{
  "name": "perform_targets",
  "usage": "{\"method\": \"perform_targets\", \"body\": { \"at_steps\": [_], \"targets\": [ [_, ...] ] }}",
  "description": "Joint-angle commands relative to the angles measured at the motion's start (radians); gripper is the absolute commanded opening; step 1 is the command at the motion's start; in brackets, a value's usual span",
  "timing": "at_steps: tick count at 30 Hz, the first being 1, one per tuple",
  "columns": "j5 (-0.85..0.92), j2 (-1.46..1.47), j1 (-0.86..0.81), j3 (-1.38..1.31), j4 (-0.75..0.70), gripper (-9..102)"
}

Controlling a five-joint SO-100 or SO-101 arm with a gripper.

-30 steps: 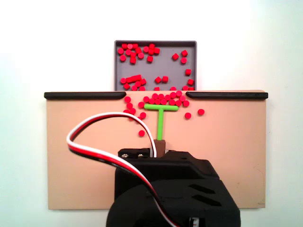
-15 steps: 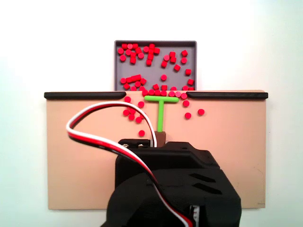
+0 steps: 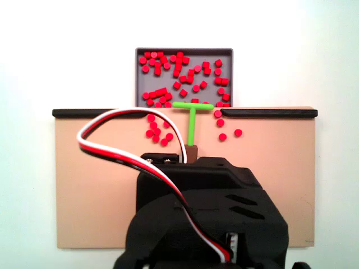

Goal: Push granules from bottom to the grey container

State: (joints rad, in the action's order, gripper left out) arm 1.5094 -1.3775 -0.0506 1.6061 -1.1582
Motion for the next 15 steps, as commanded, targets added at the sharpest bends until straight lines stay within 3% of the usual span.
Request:
{"method": "perform_targets", "body": {
  "at_steps": [1, 15],
  "targets": [
    [-0.011, -0.034, 0.011, -0.048, -0.018, 0],
    [-0.063, -0.127, 0.052, -0.100, -0.087, 0]
  ]
}}
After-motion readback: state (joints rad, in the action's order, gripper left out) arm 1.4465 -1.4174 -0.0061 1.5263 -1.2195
